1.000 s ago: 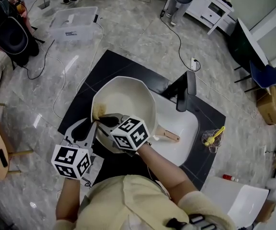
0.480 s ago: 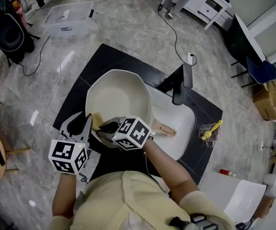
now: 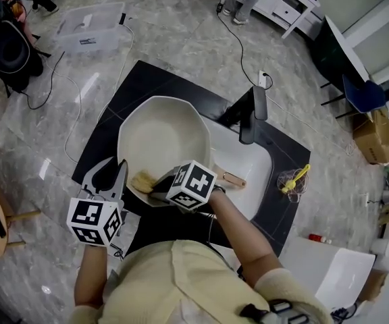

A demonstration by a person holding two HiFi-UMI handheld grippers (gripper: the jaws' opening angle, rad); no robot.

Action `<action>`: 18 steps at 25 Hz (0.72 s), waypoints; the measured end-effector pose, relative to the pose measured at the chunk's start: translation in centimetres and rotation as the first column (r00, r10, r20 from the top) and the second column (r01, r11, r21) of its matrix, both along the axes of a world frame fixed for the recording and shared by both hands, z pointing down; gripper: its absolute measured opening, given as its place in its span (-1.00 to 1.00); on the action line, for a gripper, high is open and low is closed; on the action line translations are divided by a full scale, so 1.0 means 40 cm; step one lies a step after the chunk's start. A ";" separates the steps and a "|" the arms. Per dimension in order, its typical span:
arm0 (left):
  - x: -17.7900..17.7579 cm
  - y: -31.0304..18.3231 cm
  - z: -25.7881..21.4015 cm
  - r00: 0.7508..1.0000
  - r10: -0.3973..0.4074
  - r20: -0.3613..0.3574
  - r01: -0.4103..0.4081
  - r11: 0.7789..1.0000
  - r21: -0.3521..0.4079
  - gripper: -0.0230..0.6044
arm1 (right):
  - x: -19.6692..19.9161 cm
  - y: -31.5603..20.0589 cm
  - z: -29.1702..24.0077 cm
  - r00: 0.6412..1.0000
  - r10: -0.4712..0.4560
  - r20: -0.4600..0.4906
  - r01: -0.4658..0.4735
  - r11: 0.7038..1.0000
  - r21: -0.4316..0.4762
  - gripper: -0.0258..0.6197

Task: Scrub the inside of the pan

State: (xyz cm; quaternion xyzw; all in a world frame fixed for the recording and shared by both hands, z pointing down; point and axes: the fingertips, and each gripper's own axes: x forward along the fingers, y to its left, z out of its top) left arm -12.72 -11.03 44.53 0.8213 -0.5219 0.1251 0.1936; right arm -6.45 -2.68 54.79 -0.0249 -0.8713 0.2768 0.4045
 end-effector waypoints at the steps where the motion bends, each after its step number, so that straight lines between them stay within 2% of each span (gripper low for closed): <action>1: 0.000 0.000 0.000 1.000 0.002 -0.002 -0.002 1.000 0.000 -0.67 | 0.011 0.003 0.007 1.000 -0.005 -0.024 0.005 1.000 -0.002 -0.82; 10: 0.000 0.000 -0.003 1.000 0.005 0.009 -0.005 1.000 0.004 -0.67 | 0.105 -0.006 0.065 0.978 0.015 -0.209 -0.013 1.000 0.012 -0.82; 18: 0.003 0.001 0.002 1.000 0.011 0.010 -0.011 1.000 0.001 -0.67 | 0.184 -0.045 0.114 0.921 0.053 -0.386 -0.002 0.991 0.133 -0.82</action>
